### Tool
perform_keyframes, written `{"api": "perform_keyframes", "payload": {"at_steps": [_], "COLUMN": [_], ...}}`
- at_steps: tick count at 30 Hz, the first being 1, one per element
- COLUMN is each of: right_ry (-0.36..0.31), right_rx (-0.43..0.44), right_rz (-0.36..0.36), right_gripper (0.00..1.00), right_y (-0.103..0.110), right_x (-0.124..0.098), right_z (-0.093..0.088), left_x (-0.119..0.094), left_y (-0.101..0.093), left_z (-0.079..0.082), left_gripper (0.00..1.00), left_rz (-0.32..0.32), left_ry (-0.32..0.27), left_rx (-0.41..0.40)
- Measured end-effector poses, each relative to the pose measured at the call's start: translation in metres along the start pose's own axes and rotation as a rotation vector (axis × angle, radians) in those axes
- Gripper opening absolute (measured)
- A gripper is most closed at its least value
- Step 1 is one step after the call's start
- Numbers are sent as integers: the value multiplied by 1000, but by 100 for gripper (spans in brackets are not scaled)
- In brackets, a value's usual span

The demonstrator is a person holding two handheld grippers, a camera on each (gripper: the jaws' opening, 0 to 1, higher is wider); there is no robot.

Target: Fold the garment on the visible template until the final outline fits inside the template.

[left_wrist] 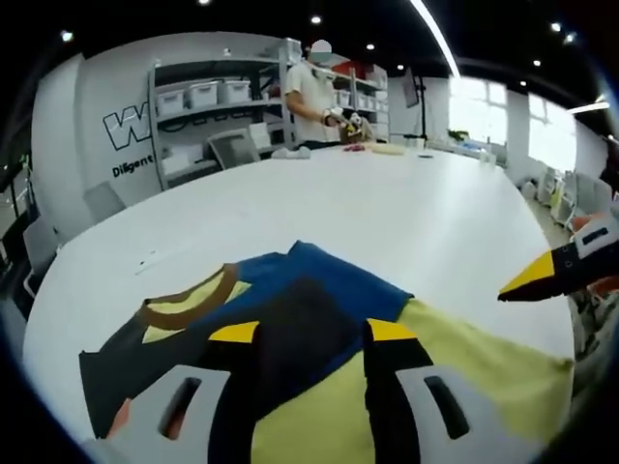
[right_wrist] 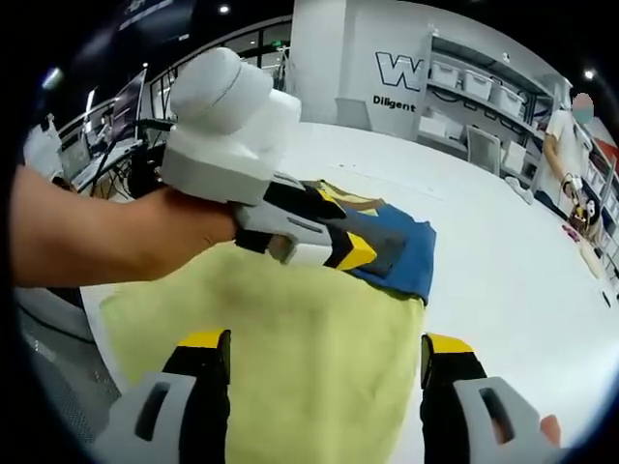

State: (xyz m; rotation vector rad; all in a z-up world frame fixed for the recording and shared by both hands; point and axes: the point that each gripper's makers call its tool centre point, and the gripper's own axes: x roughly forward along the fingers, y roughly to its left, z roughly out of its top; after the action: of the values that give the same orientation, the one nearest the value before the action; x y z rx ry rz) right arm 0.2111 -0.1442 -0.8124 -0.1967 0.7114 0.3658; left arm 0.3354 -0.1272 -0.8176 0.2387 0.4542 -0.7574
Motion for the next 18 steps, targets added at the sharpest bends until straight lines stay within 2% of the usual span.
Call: {"api": "perform_keyframes", "payload": {"at_steps": [10,18], "right_ry": [-5,-10], "right_rx": [-10,-17], "right_rz": [11,13], "right_gripper": [77,76], "right_y": [4,5], "right_x": [0,-1], "right_z": [2,4], "left_x": [-38,-73], "left_y": [17,38], "left_z": [11,9], "left_gripper": [45,46], "left_rz": [47,92], "left_ry": [-95,-114], "left_rx": [-3,-16]}}
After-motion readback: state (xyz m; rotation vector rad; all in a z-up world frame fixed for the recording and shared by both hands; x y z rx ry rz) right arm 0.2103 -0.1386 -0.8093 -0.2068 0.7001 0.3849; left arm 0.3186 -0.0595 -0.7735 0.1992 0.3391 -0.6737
